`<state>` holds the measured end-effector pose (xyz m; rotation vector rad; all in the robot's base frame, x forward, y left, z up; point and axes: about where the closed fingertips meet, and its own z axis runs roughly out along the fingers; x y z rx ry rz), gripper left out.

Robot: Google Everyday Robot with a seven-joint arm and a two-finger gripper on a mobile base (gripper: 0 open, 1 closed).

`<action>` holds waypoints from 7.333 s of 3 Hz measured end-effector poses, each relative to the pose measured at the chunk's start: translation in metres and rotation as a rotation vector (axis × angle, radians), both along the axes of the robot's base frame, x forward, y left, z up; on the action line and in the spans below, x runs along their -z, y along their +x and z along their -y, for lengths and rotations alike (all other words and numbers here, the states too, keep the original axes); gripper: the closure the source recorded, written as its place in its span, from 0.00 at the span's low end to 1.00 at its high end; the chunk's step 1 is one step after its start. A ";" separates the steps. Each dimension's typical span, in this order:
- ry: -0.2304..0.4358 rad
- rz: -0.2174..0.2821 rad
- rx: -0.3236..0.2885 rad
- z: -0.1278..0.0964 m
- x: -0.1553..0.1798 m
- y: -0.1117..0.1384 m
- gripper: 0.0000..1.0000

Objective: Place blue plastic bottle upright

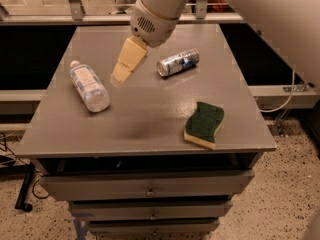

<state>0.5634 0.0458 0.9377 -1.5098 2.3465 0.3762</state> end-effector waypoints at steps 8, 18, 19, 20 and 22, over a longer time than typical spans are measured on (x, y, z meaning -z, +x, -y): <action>-0.076 -0.047 0.215 -0.222 0.064 0.057 0.00; 0.300 0.184 0.162 -0.196 -0.014 0.141 1.00; 0.465 0.192 0.089 -0.188 -0.006 0.122 1.00; 0.656 0.247 0.043 -0.186 -0.020 0.119 1.00; 0.724 0.316 0.012 -0.194 -0.043 0.117 1.00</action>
Offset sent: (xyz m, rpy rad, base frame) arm 0.0050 0.0153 -0.0020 0.0225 0.0362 -0.0484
